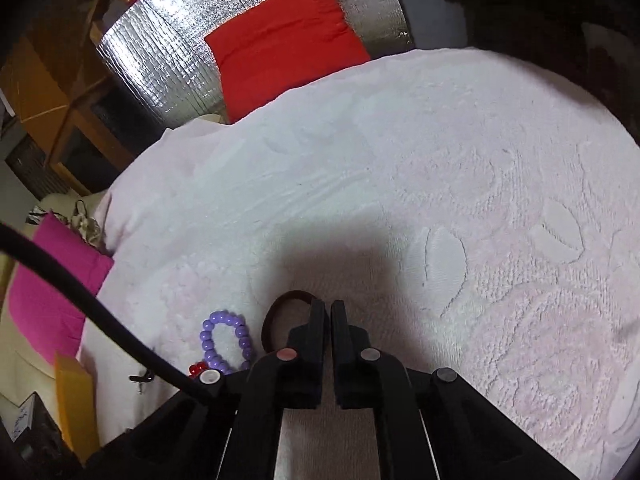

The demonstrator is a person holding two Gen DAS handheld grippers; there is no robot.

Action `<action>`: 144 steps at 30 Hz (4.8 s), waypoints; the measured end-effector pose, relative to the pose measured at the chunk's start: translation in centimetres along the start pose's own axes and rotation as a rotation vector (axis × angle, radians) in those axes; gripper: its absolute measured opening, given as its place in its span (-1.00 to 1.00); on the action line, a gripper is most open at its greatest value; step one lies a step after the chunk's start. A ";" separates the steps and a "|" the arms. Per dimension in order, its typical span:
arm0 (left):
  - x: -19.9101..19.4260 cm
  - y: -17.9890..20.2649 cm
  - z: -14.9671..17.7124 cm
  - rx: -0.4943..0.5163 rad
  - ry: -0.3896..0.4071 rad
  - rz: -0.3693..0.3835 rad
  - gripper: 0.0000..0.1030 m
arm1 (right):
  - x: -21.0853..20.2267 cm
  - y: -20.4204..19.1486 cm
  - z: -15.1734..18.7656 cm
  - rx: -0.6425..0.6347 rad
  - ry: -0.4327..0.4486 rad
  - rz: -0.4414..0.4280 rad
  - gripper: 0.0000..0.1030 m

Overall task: Organize jewelry
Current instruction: 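Grasp the red bead bracelet with the left tool while the right grasps the maroon hair tie, then carry the red bracelet and maroon hair tie into the orange box while opening both tools, then move both open tools back toward the black hair tie and purple bracelet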

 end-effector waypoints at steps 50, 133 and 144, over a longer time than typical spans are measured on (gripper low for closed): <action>-16.1 -9.2 4.5 -0.144 0.204 -0.253 -0.81 | -5.3 -12.0 10.4 -0.279 0.028 -0.194 -0.90; -24.6 -25.8 15.0 -0.478 0.059 -0.841 0.34 | -2.7 -32.0 20.8 -0.624 0.061 -0.190 -0.46; -20.9 -18.8 8.6 -0.286 0.122 -0.815 0.46 | -5.9 -16.7 11.5 -0.321 0.151 -0.088 -0.15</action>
Point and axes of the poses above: each gripper's, at about its wrist camera, not at the fingertips, and x roughly the way its jaws point, y to its right, z to its underside, the point moved 4 cm from there along x, roughly the way its jaws point, and after that the axes turned 14 degrees about x, right-handed, at the moved point
